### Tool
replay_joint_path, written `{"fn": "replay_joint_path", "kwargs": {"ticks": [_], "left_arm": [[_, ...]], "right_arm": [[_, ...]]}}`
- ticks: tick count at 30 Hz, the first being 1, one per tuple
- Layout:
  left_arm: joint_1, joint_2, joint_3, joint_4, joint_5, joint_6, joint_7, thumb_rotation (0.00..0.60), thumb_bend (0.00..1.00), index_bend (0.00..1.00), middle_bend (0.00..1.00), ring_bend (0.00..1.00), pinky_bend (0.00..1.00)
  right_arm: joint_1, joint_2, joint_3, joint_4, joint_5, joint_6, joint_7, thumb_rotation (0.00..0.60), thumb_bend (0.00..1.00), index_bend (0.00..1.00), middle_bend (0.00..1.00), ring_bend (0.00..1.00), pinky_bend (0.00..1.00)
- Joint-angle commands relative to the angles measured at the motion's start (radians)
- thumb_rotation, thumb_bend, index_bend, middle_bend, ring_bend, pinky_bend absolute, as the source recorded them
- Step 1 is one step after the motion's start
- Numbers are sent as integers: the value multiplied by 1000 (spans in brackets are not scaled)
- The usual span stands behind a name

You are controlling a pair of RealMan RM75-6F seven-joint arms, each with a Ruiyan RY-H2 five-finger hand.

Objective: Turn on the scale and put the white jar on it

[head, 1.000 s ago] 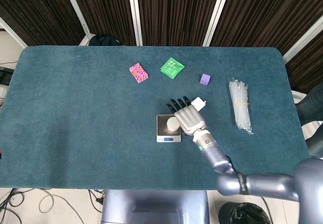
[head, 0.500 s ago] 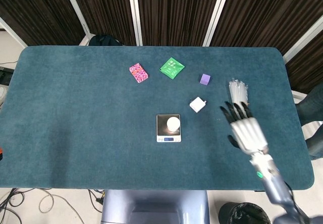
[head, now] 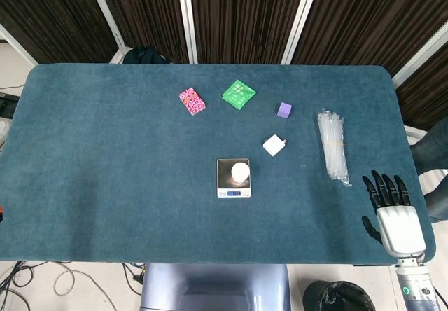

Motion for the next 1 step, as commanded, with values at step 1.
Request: {"fn": "replay_joint_path", "kwargs": {"ticks": [1], "left_arm": [[-1,0,0,0,2,0,-1,600,687,31,0,0,0]], "right_arm": [[-7,-3,11,10,-3,-10,-4,600,371,13,0,61,0]]}}
